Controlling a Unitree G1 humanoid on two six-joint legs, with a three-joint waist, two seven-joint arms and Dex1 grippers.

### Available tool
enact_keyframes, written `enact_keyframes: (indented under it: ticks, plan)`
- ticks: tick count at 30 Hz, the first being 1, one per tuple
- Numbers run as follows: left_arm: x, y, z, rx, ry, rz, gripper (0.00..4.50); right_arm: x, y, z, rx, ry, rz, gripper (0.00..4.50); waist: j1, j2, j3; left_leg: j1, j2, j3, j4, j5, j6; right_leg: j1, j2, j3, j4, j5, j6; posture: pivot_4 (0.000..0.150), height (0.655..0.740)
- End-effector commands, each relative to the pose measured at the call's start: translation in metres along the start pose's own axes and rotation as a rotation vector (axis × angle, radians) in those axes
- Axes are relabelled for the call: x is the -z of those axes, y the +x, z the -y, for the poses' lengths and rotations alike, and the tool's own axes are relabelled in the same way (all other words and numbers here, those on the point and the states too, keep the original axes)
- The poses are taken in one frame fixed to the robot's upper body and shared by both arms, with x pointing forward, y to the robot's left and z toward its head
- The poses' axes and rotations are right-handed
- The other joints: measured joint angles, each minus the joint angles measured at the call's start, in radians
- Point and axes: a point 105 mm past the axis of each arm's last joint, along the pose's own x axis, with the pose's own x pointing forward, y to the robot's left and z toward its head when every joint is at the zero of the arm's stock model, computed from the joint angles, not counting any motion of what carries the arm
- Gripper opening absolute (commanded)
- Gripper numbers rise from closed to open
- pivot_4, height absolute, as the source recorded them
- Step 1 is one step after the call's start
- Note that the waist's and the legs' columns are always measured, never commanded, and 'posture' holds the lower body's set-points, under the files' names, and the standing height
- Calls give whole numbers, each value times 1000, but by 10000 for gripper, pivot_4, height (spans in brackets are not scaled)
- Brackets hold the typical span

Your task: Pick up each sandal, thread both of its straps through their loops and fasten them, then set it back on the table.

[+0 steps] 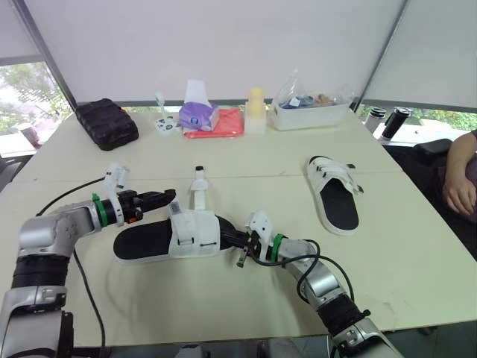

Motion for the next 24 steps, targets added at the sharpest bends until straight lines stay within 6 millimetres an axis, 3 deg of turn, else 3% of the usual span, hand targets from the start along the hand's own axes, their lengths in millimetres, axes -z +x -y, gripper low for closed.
enact_keyframes:
  ticks: [1, 2, 6, 7, 11, 17, 23, 24]
  plan:
    - [-13, 9, 0, 3, 25, 34, 24007, 65, -15, -11, 17, 122, -242, 0, 0, -1, 0, 0, 0, 0, 0, 0, 0, 0, 0, 0, 0, 0, 0, 1500, 7400]
    - [-14, 11, 1, 15, 24, 37, 21085, 65, -15, -11, 19, 123, -242, 0, 0, -1, 0, 0, 0, 0, 0, 0, 0, 0, 0, 0, 0, 0, 0, 1500, 7400]
    - [-27, 14, 4, 36, 15, 79, 1724, 65, -17, -10, 28, 128, -241, 0, 0, -1, 0, 0, -1, 0, 0, 0, 0, 0, 0, 0, 0, 0, 0, 1500, 7400]
    - [-32, 14, 5, 46, 2, 101, 795, 65, -17, -10, 30, 130, -240, 0, 0, -1, 0, 0, -1, 0, 0, 0, 0, 0, 0, 0, 0, 0, 0, 1500, 7400]
    - [-40, 13, 10, 87, -32, 138, 795, 66, -16, -11, 28, 132, -239, 0, 0, -1, 0, 0, -1, 0, 0, 0, 0, 0, 0, 0, 0, 0, 0, 1500, 7400]
    - [20, 30, -18, -43, -3, -120, 795, 66, -14, -12, 20, 126, -241, 0, 0, 0, -1, 0, -2, 0, 0, 0, 0, 0, 0, -1, 0, 0, 0, 1500, 7400]
    - [34, 29, -28, -51, -1, -171, 795, 66, -17, -12, 22, 123, -243, 0, 1, 1, -2, 0, -2, 0, 0, 0, 0, 1, 0, -1, 0, 0, 0, 1500, 7400]
    - [34, 30, -27, -41, 0, -166, 3611, 66, -17, -12, 22, 122, -244, 0, 1, 1, -2, 1, -2, 0, 0, 0, 0, 1, 0, -1, 0, 0, 0, 1500, 7400]
